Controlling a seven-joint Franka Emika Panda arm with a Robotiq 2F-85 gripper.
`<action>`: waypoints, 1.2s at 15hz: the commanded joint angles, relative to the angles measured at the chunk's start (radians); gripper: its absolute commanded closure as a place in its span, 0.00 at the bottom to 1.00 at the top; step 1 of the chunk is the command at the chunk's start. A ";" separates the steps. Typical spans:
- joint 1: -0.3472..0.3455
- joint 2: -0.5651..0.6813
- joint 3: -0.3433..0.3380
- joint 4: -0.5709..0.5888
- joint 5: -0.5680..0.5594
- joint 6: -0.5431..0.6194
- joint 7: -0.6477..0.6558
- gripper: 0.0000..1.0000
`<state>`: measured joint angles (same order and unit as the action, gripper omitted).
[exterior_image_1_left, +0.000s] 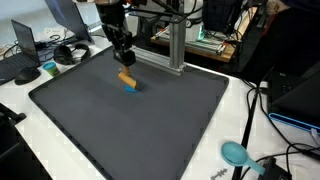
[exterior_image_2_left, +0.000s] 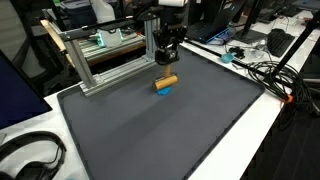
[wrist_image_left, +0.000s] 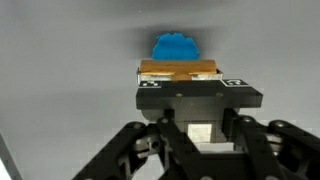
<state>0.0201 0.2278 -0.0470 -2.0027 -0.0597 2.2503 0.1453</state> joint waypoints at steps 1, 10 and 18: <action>-0.026 0.012 0.004 -0.013 0.019 0.018 -0.051 0.78; -0.038 0.073 0.015 0.000 0.045 0.089 -0.061 0.78; -0.061 0.084 0.024 0.021 0.137 -0.027 -0.093 0.78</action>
<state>-0.0246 0.2874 -0.0465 -1.9982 0.0070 2.3010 0.0894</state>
